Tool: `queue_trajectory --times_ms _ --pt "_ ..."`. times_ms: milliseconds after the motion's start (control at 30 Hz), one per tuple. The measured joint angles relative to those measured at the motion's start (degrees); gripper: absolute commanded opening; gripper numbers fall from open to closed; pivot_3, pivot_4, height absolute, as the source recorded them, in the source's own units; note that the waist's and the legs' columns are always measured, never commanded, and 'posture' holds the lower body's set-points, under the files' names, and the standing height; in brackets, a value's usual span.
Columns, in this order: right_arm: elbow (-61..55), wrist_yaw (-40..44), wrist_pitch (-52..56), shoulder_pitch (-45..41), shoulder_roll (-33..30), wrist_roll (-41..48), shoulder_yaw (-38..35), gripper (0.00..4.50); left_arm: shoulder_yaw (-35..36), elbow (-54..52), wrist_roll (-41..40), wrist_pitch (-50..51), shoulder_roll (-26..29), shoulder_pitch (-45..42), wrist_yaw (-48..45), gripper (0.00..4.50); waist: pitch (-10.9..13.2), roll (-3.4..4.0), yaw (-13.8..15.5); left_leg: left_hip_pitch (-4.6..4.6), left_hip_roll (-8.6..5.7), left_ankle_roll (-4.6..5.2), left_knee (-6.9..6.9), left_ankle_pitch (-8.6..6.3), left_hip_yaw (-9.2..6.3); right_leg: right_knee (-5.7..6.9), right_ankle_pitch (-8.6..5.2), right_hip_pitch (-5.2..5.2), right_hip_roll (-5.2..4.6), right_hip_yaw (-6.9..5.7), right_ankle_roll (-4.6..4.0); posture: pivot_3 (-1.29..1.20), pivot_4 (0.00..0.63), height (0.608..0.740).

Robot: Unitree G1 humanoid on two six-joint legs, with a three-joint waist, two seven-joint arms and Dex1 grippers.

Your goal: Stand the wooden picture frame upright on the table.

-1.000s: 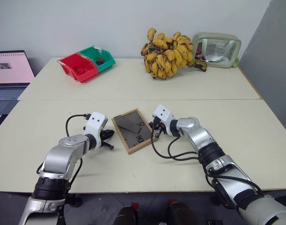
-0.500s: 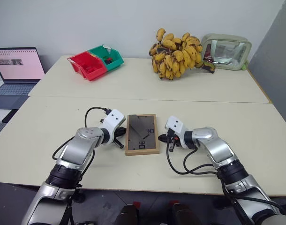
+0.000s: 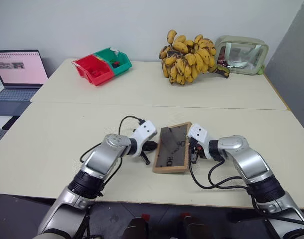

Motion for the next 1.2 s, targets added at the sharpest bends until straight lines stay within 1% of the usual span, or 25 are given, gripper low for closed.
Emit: queue_trajectory --times_ms 167,433,567,700,900,967,1133,1200 --pt "-0.7 0.0 0.0 2.5 -4.3 0.3 -0.5 0.0 -0.4 -0.4 0.0 0.1 0.1 0.0 -1.1 0.04 0.0 0.0 -0.2 0.01 0.03 0.01 0.0 -0.01 0.03 -0.06 0.0 0.02 0.01 0.01 0.01 0.0 0.15 0.74" --pt "2.2 0.4 -5.9 2.8 -8.9 -0.7 -0.2 0.0 0.3 -7.9 -1.1 2.6 3.4 4.8 -2.0 0.04 0.0 0.0 -0.6 0.06 0.11 0.01 -0.02 -0.01 0.06 -0.08 0.0 0.03 0.09 0.06 0.02 0.0 0.15 0.74" --pt "2.6 1.4 -7.2 2.7 -10.1 -0.8 0.0 0.0 1.2 -10.9 -2.3 4.9 4.4 6.8 -1.8 0.04 0.0 0.0 -0.7 0.06 0.11 0.01 -0.02 -0.01 0.07 -0.09 -0.03 0.04 0.11 0.07 0.07 0.0 0.15 0.74" --pt "2.5 2.3 -7.1 2.2 -9.6 -0.6 0.6 0.0 2.7 -13.5 -3.6 7.1 5.0 8.8 -0.9 0.04 0.0 0.0 -0.9 0.07 0.14 0.01 -0.02 -0.01 0.07 -0.09 -0.03 0.04 0.13 0.08 0.06 0.0 0.15 0.74" --pt "3.7 1.8 -6.4 0.1 -4.9 -0.8 2.5 0.0 4.7 -16.8 -5.3 10.3 5.9 11.1 0.9 0.04 0.0 0.0 -1.5 0.1 0.16 0.01 -0.02 -0.01 0.08 -0.07 -0.02 0.03 0.23 0.11 0.05 0.0 0.15 0.74" --pt "4.2 1.5 -6.4 -0.6 -4.2 -1.2 2.8 0.0 5.0 -17.1 -5.5 10.5 6.0 11.6 1.5 0.04 0.0 0.0 -1.5 0.1 0.17 0.01 -0.02 -0.01 0.07 -0.08 -0.02 0.03 0.23 0.1 0.05 0.0 0.15 0.74" --pt "4.7 1.7 -7.2 -0.8 -3.9 -1.5 3.3 0.0 5.6 -17.5 -6.3 9.8 6.7 12.5 2.5 0.04 0.0 0.0 -1.6 0.11 0.18 0.01 -0.02 -0.01 0.08 -0.08 0.0 0.03 0.23 0.11 0.01 0.0 0.15 0.74" --pt "4.8 1.9 -8.2 -0.7 -4.4 -1.4 3.4 0.0 6.5 -17.5 -7.0 8.2 8.1 13.7 2.3 0.04 0.0 0.0 -1.6 0.11 0.19 0.01 -0.03 -0.01 0.09 -0.07 0.0 0.02 0.24 0.11 0.01 0.0 0.15 0.74"
